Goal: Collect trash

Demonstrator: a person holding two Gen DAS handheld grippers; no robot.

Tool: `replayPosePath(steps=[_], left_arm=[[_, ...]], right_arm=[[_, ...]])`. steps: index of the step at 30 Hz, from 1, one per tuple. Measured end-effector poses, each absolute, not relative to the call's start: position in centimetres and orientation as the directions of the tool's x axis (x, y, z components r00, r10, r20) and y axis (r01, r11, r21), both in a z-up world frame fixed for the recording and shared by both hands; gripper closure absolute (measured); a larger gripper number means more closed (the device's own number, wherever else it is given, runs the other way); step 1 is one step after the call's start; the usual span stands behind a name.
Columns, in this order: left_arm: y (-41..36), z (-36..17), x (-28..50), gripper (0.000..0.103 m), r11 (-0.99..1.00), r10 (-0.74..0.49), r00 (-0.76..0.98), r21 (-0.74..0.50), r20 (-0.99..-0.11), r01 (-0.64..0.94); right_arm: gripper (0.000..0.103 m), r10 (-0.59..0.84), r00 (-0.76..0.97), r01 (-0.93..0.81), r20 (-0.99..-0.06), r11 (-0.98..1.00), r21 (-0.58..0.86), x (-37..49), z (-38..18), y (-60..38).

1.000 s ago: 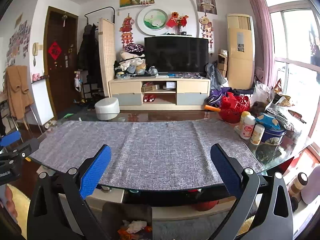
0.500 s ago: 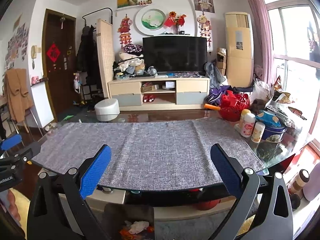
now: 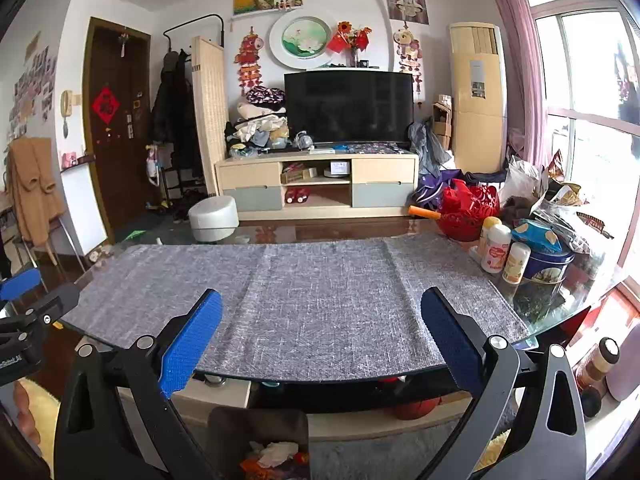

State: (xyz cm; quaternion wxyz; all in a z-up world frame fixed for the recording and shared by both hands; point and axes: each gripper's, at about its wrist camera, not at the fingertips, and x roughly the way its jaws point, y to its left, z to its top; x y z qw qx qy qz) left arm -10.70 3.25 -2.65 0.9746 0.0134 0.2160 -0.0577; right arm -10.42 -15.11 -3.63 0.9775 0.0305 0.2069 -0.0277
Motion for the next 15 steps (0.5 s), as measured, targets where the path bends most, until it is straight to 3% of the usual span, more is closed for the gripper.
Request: replayPosePath(steps=[15], left_arm=[[3.15, -2.68, -10.79, 0.008, 0.993, -0.111, 0.901, -0.001, -0.420, 0.122]], right_arm=[[0.003, -0.048, 0.914, 0.078, -0.402, 0.995, 0.058, -10.70, -3.37, -15.37]])
